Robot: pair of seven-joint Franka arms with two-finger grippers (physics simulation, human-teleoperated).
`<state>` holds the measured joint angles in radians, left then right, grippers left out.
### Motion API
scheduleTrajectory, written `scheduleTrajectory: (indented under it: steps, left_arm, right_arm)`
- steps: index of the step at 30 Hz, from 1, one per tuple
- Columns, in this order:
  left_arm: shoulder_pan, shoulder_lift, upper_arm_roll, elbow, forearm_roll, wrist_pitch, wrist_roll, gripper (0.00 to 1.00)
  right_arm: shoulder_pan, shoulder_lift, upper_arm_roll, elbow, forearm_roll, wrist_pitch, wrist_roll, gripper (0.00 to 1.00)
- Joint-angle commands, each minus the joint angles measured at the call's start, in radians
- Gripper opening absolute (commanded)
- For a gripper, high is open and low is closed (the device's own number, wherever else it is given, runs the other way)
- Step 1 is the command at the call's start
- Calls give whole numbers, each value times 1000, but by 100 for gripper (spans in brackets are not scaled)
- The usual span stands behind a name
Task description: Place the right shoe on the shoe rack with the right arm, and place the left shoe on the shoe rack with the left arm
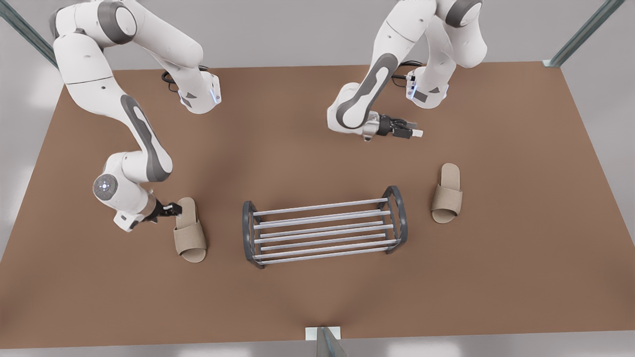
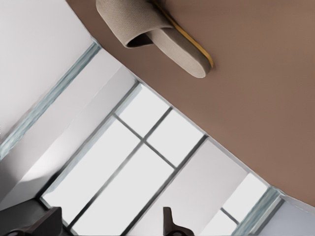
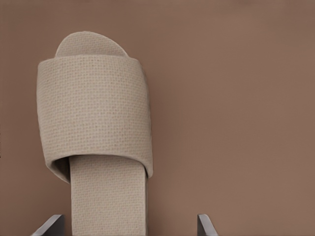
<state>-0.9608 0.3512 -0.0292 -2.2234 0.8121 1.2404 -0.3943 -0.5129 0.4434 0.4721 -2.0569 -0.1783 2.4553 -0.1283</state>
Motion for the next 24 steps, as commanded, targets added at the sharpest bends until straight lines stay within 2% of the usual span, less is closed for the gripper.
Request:
scheduleTrajectory:
  steps: [1, 2, 4, 5, 7, 12, 14, 15, 22, 24]
  left_arm:
    - [0, -6, 18, -41, 125, 433, -1836, 100]
    - [0, -8, 20, -41, 222, 461, -2233, 100]
    - [0, -9, 98, -93, 329, 585, -2853, 100]
    - [0, -20, 129, -104, 413, 599, -3071, 100]
    - [0, -64, 206, -186, 574, 610, -3260, 100]
    - [-1, -67, 242, -257, 817, 832, -3286, 100]
    - [-1, -72, 259, -282, 910, 925, -3280, 100]
    - [-1, -78, 276, -295, 964, 958, -3273, 100]
    - [-3, -89, 477, -381, 1295, 1093, -3252, 100]
    - [-6, -90, 546, -394, 1449, 1145, -3252, 100]
  right_arm:
    - [4, 21, 0, 17, 2, 154, -275, 100]
    - [4, 31, 0, 27, 2, 154, -283, 100]
    - [-4, 61, 0, 52, 0, 154, -303, 100]
    - [-7, 66, -1, 52, -1, 154, -303, 100]
    - [-13, 64, -1, 54, -6, 154, -318, 100]
    - [-45, 51, 2, 18, -6, 136, -327, 100]
    - [-122, 18, 74, -52, -6, 142, -327, 100]
    - [-122, 21, 74, -58, -6, 146, -327, 100]
    - [-81, 54, 68, -28, -7, 208, -315, 100]
    - [-85, 66, 60, -25, -9, 214, -315, 100]
